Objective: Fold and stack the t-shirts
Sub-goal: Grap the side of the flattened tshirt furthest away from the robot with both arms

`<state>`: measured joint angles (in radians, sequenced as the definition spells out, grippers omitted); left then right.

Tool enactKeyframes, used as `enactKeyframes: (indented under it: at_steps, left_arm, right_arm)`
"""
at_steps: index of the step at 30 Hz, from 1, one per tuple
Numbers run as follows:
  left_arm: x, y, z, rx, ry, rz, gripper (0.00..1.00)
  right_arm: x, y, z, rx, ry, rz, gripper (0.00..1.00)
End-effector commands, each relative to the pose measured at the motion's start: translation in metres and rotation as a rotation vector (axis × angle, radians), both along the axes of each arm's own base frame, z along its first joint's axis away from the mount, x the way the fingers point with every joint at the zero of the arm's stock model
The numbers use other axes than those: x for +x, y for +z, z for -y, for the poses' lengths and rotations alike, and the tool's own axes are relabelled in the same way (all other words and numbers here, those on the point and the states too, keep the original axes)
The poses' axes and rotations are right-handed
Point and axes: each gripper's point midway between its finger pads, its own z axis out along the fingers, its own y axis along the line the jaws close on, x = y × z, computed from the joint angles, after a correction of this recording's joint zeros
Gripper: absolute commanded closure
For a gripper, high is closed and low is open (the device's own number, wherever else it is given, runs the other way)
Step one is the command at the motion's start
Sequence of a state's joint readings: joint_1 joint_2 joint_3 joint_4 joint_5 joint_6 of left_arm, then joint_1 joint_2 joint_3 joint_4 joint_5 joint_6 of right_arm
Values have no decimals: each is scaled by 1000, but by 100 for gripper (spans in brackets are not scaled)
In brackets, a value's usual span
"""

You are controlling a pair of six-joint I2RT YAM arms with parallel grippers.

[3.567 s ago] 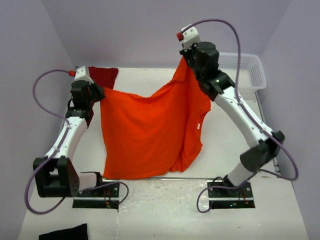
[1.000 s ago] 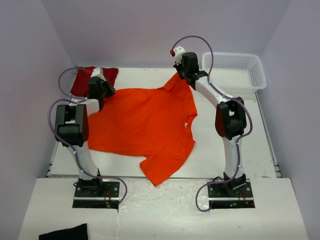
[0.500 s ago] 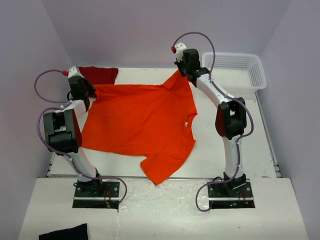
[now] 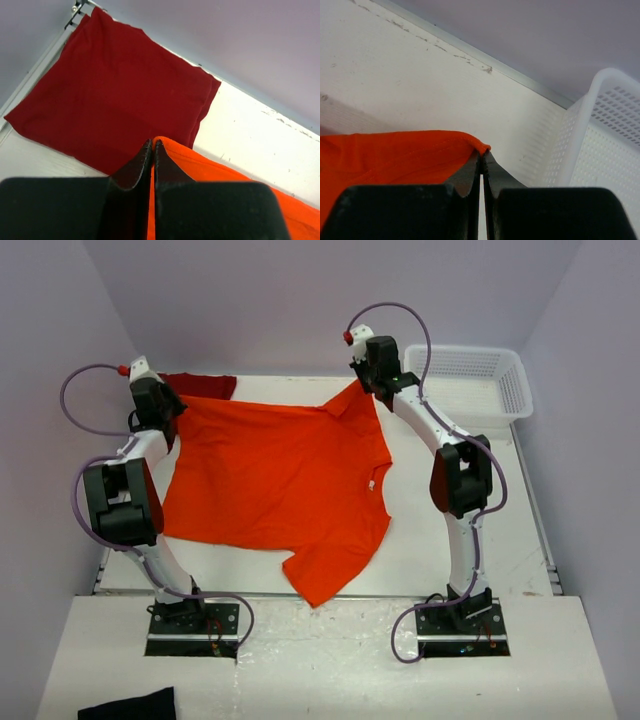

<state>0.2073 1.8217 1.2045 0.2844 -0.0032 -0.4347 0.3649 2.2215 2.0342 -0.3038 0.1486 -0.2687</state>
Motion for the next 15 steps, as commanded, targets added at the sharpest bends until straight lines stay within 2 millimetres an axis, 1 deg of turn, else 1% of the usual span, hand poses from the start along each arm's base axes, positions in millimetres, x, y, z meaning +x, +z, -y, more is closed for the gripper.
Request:
enactKeyframes:
  at_steps: [1,3,4,6,8,10,11,12,13,14,15]
  left_arm:
    - [7,37,-10,59,-2,61,100]
    - [4,39,-14,76,25,55,100]
    - [2,39,-16,82,37,54,100]
    - [0,33,-20,93,59,43,100]
    - [1,29,-21,92,61,34,100]
    - [5,15,-18,78,38,-1,100]
    - [10,18,-17,74,25,1,100]
    - [12,9,-17,65,24,-21,100]
    - [12,4,-16,56,22,-41,100]
    - [13,3,-16,52,22,-47,100]
    - [13,2,-16,46,26,-50,100]
  right_arm:
    - [5,34,10,20,-48,61,100]
    - [4,33,10,21,-44,53,100]
    - [5,38,8,25,-39,58,100]
    - [5,38,7,29,-36,53,100]
    - [4,35,5,38,-30,40,100]
    - [3,31,3,42,-24,31,100]
    - [3,29,3,41,-24,25,100]
    - [1,25,2,38,-24,16,100]
    - [1,23,2,36,-24,14,100]
    - [-1,22,2,39,-26,8,100]
    - [-4,16,2,35,-28,-7,100]
